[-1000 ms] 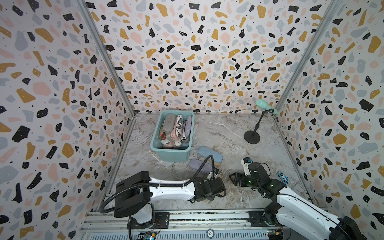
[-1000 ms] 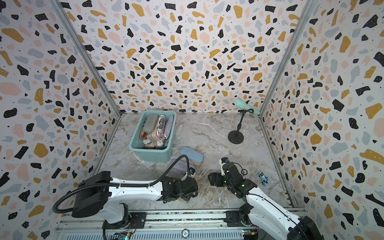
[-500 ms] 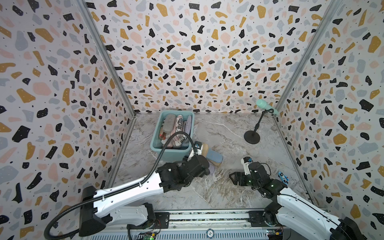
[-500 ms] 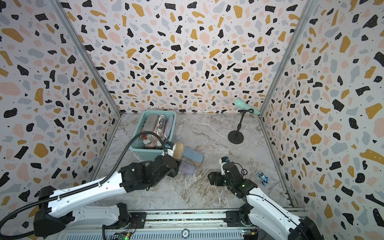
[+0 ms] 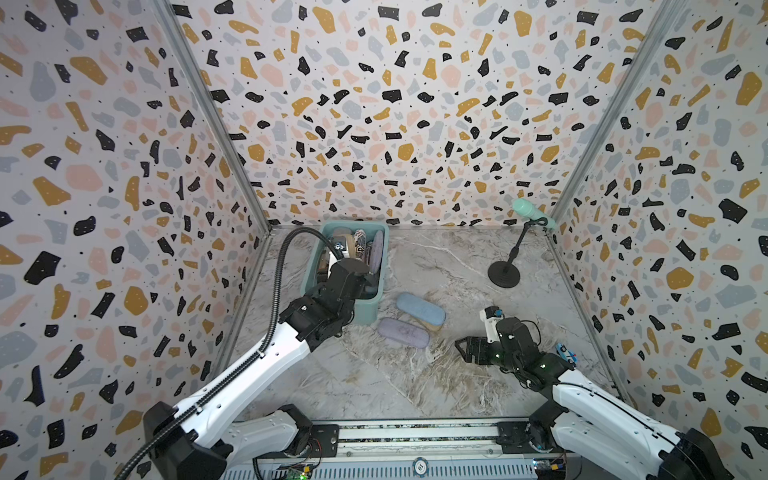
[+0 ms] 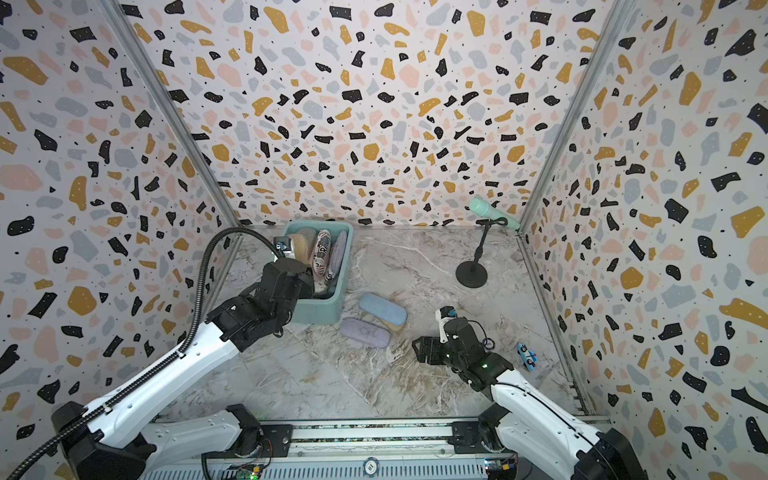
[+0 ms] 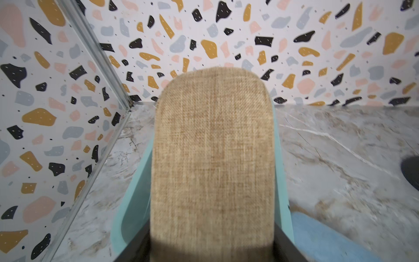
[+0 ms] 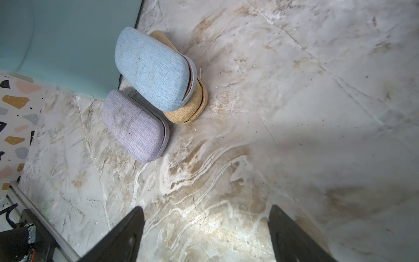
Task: Put the glasses cases into the storage boxes
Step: Pick up the glasses case at the center of the board.
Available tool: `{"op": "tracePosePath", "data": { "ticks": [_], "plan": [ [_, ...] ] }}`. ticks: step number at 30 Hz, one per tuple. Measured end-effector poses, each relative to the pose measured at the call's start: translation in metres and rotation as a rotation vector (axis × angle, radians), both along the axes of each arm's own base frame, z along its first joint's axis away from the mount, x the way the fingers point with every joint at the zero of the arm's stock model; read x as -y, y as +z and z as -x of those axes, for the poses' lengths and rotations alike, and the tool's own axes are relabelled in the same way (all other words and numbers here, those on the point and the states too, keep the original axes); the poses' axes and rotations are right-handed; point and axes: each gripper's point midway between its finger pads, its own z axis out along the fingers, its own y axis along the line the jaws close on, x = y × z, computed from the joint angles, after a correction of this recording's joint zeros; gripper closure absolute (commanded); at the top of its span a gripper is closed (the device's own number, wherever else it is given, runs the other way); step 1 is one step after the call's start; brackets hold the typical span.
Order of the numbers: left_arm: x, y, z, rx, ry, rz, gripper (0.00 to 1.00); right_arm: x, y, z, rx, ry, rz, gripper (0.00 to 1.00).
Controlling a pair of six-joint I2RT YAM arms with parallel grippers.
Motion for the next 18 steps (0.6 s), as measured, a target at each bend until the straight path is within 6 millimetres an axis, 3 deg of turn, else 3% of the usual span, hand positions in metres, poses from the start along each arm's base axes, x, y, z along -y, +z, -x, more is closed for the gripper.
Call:
{"op": "tracePosePath", "data": {
  "ticks": [3,9,18],
  "plan": [
    [-0.012,-0.014,-0.016,0.024,0.06,0.001,0.5,-0.004,0.005,-0.002,0.006,0.008,-0.004,0.13],
    [-0.031,-0.066,-0.034,-0.011,0.133,-0.019,0.49,-0.011,0.012,0.0,0.023,0.031,-0.014,0.13],
    [-0.04,-0.092,-0.046,-0.024,0.165,0.046,0.48,-0.018,0.012,0.004,0.024,0.054,-0.017,0.13]
  ]
}}
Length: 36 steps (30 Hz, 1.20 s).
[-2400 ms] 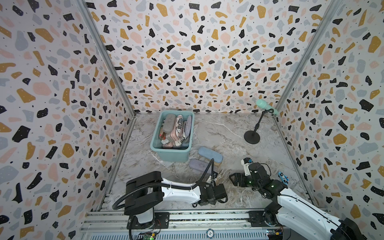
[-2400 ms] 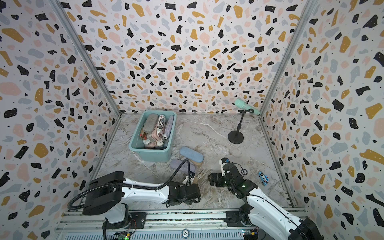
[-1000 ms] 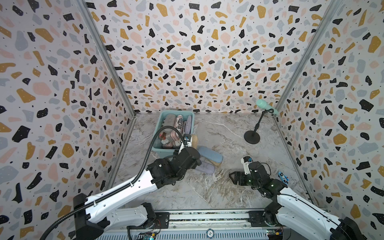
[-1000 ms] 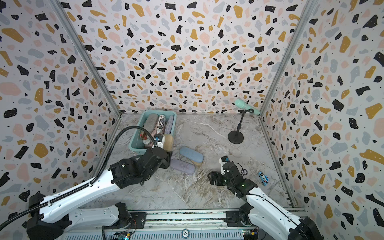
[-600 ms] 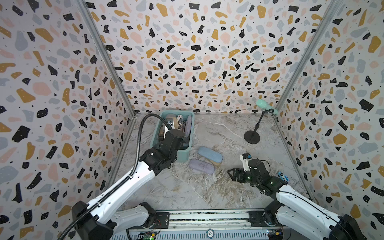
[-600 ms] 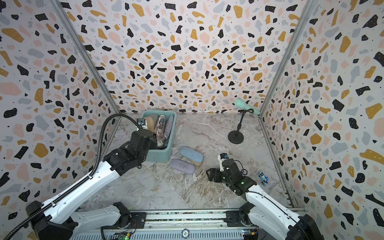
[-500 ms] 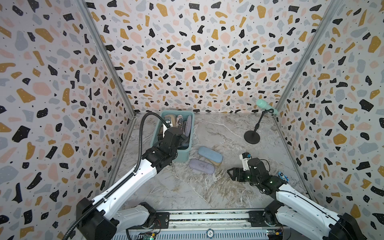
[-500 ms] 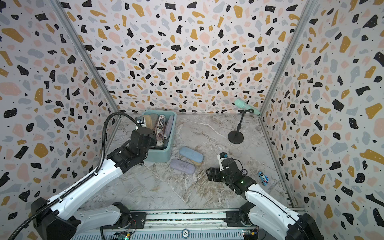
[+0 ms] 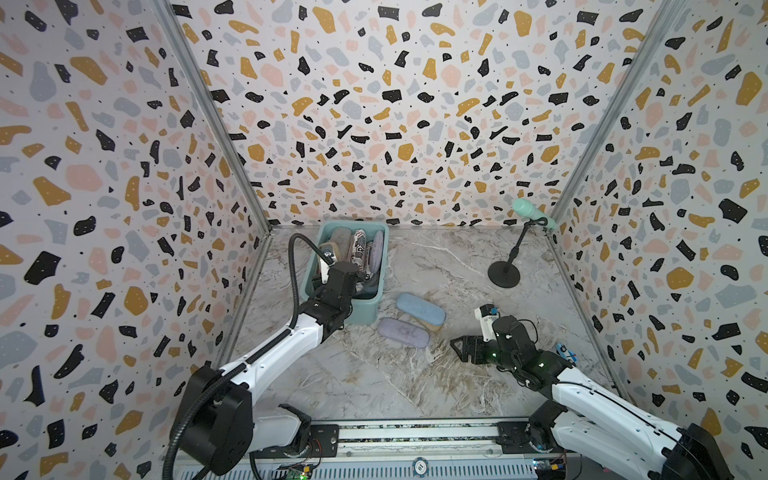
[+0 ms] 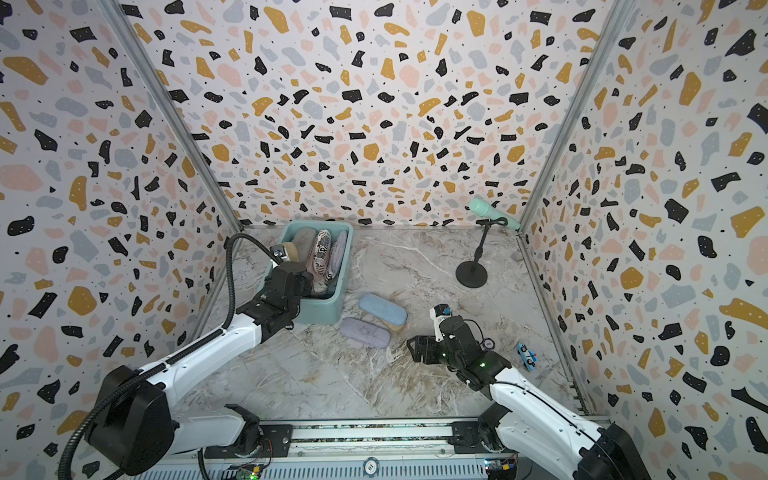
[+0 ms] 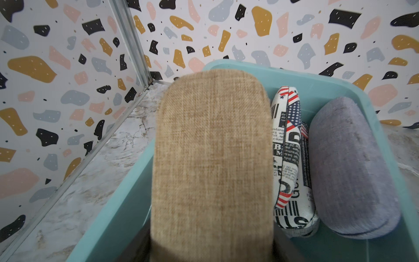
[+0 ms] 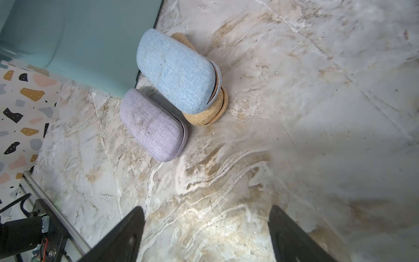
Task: Put the glasses cases into the storage boxes
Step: Pick up the glasses case at the center of the board, then place the glasses case in the storage box.
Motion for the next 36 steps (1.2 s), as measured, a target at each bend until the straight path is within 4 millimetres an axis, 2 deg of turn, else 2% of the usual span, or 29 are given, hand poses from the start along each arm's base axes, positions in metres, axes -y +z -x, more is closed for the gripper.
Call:
{"op": "tracePosePath", "data": {
  "ticks": [6,14,17,23,32,36],
  "plan": [
    [0.003,-0.015,-0.004,-0.039,-0.012,0.001,0.45,-0.004,-0.002,0.001,-0.001,0.011,0.003,0.13],
    [0.008,-0.016,-0.013,0.002,-0.019,0.052,0.35,-0.003,0.0,0.0,0.006,-0.002,0.002,0.13],
    [0.011,-0.025,-0.014,-0.015,-0.029,0.064,0.33,-0.002,-0.001,0.001,0.0,-0.005,0.002,0.13],
    [0.011,-0.026,-0.016,-0.022,-0.03,0.071,0.3,-0.002,-0.001,0.001,0.001,-0.006,0.003,0.13],
    [0.017,-0.026,-0.016,-0.072,-0.057,0.104,0.17,-0.002,0.001,0.001,0.007,-0.007,0.0,0.13],
    [0.021,-0.015,-0.016,-0.084,-0.078,0.116,0.16,-0.002,0.0,0.001,0.007,-0.007,0.001,0.13]
  ]
}}
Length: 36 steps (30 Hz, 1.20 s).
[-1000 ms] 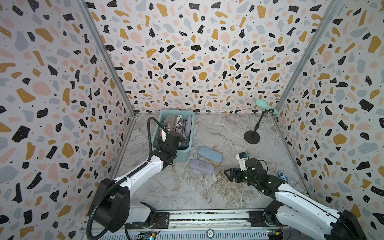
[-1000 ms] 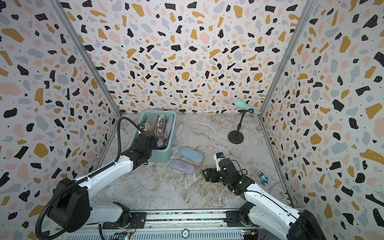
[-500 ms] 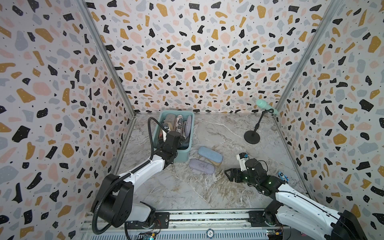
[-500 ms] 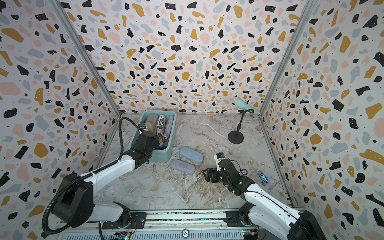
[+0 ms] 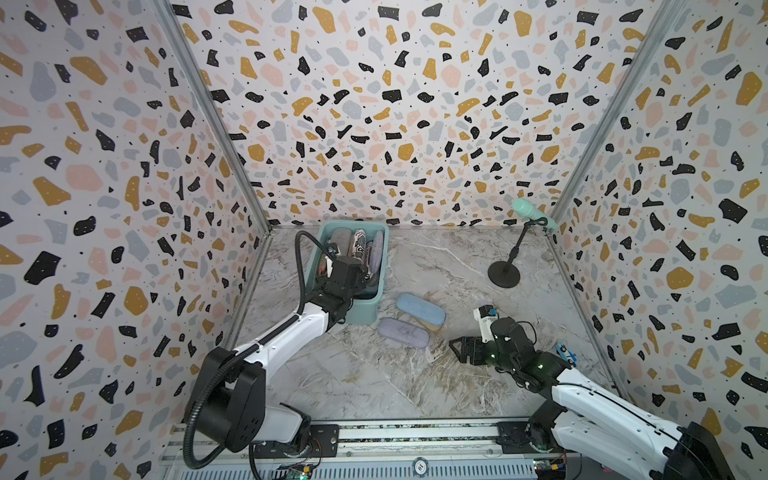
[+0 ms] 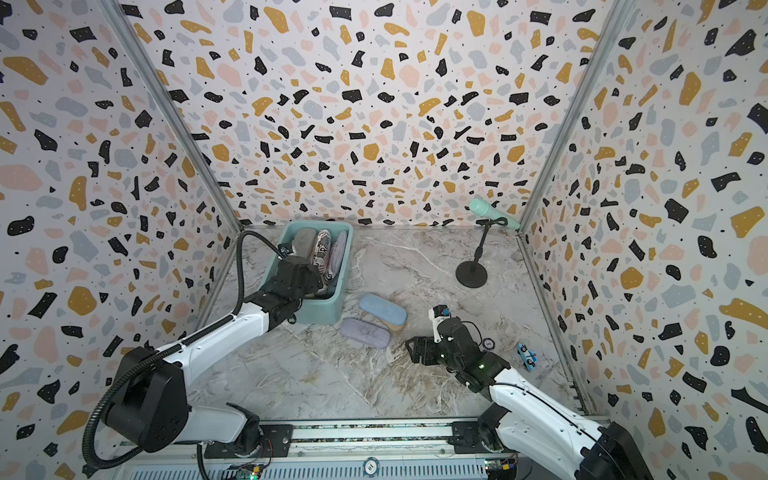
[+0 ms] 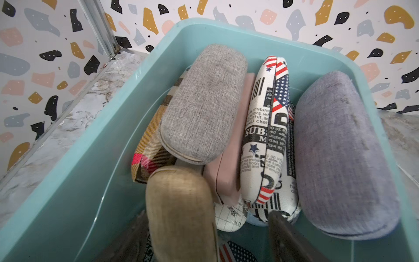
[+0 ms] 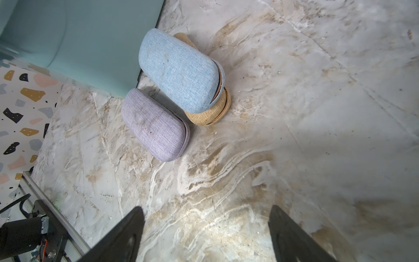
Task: Put the glasses cases into the storage boxes
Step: Place the glasses case in the storage box, then adjust the glasses case at the center of the board.
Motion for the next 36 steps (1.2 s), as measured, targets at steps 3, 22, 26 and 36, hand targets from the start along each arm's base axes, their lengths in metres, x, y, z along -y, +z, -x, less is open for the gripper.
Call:
{"op": "tracePosePath", "data": {
  "ticks": [3,22,26,36],
  "plan": [
    [0.002,0.024,-0.002,0.032,-0.011,0.017,0.14,0.001,-0.001,0.0,-0.002,-0.003,0.006,0.13],
    [0.061,0.155,-0.027,0.286,-0.29,0.179,0.03,-0.031,0.027,-0.046,0.099,0.128,0.155,0.11],
    [0.071,0.125,-0.024,0.214,-0.346,0.174,0.07,-0.038,0.03,-0.054,0.11,0.153,0.176,0.1],
    [0.072,0.102,-0.014,0.161,-0.375,0.167,0.1,-0.064,0.022,-0.081,0.134,0.275,0.258,0.06]
  ]
}}
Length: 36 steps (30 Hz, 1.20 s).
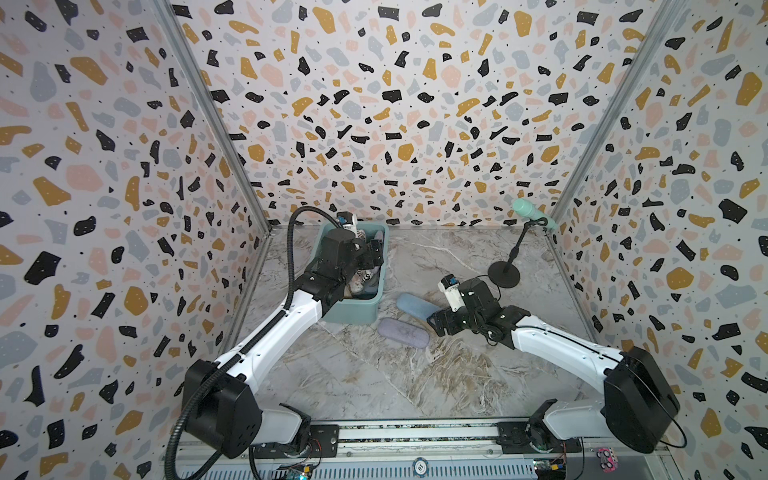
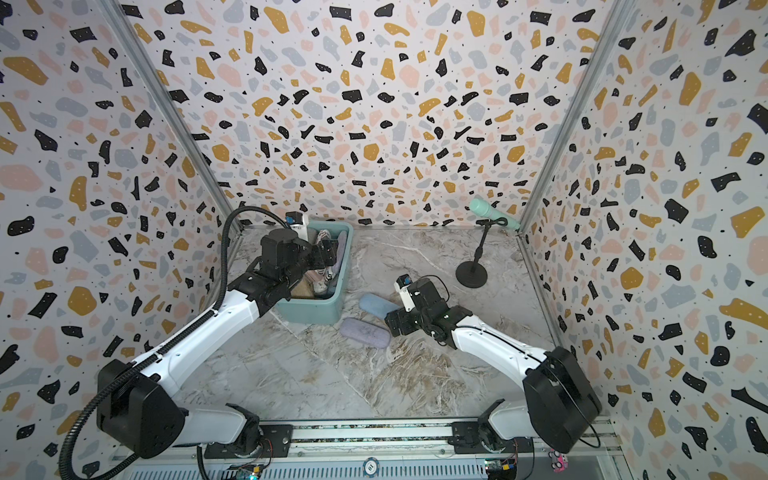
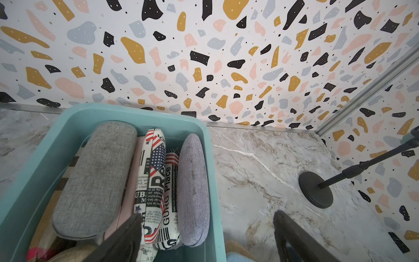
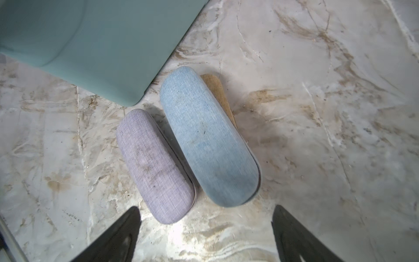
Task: Put the glasses cases into the storage boxes
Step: Adjust the glasses case at the center of the board.
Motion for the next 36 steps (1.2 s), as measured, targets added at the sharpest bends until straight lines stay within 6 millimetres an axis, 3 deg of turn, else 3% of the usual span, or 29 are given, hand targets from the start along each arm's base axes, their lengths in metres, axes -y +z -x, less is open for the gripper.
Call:
{"op": "tracePosePath", "data": {
  "ticks": [10,13,19,23,30,36],
  "plan": [
    [-0.007,0.012,0.004,0.032,0.024,0.004,0.11,-0.038,-0.03,-0.036,-0.077,0.09,-0.048,0.1],
    [-0.007,0.012,0.004,0.031,0.028,0.002,0.11,-0.051,-0.037,-0.025,-0.093,0.129,-0.043,0.12],
    [-0.008,0.01,0.004,0.028,0.031,-0.001,0.11,-0.076,-0.029,0.016,-0.097,0.208,-0.058,0.13],
    [-0.008,0.01,0.004,0.028,0.03,-0.001,0.11,-0.072,-0.023,0.029,-0.105,0.199,-0.078,0.13],
    [-0.006,0.009,0.004,0.025,0.021,0.0,0.16,-0.063,-0.014,0.031,-0.111,0.172,-0.102,0.14],
    [0.006,-0.003,0.003,-0.01,-0.023,0.006,0.21,-0.021,-0.002,0.023,-0.081,0.045,-0.125,0.14]
  ]
}}
